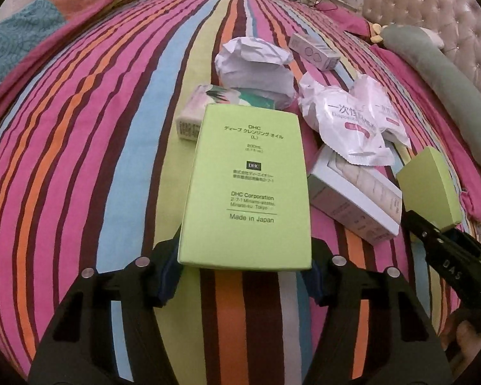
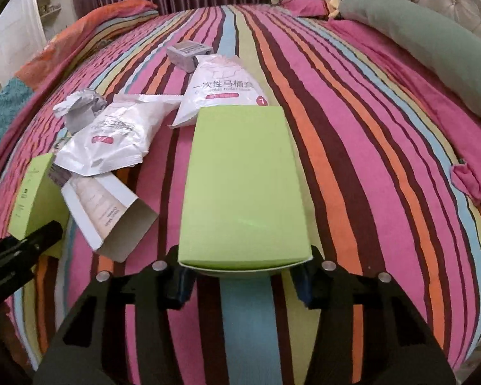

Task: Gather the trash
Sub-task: 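Grasp the large green DHC box with the left tool while the right tool grasps a green box, then carry both green boxes over the wastebasket and open both tools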

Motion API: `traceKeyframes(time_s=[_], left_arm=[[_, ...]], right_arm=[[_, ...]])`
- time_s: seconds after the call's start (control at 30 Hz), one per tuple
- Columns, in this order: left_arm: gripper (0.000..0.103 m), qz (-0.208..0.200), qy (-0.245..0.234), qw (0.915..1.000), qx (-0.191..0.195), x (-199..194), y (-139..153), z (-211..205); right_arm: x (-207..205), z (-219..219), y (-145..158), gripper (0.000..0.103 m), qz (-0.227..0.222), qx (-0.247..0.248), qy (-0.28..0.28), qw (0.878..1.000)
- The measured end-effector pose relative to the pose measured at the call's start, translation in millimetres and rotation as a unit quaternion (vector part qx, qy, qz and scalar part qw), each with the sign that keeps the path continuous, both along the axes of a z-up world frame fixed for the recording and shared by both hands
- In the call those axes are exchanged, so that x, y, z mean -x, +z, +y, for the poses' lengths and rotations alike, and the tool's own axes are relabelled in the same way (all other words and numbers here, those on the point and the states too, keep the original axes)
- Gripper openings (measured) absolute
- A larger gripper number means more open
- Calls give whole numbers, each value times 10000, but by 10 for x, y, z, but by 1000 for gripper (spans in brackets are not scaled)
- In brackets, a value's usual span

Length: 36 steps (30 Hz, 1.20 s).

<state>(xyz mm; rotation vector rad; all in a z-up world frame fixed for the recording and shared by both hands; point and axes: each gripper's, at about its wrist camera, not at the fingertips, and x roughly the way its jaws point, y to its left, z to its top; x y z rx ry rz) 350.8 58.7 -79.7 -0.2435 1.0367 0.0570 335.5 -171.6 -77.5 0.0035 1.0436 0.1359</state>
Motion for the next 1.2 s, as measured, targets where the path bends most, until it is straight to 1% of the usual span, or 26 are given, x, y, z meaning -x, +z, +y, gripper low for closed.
traceKeyframes(time_s=[0.17, 0.23, 0.4, 0.63, 0.93, 1.2], left_arm=[[60, 102, 11, 9999, 27, 117, 65, 36], [60, 96, -3, 9999, 39, 187, 94, 40], [60, 75, -47, 10000, 22, 446, 177, 36], [60, 31, -123, 9999, -42, 889, 290, 11], [60, 8, -287, 9995, -154, 1481, 341, -74], [60, -58, -384, 9991, -192, 2021, 373, -151]], right_arm=[[113, -101, 102, 47, 227, -221, -33, 9995], [155, -116, 132, 47, 251, -216, -15, 9994], [345, -199, 202, 47, 383, -395, -20, 9985], [689, -298, 260, 47, 418, -474, -36, 9980], [1170, -324, 399, 47, 264, -608, 4, 9978], [1695, -339, 497, 47, 109, -794, 87, 9967]])
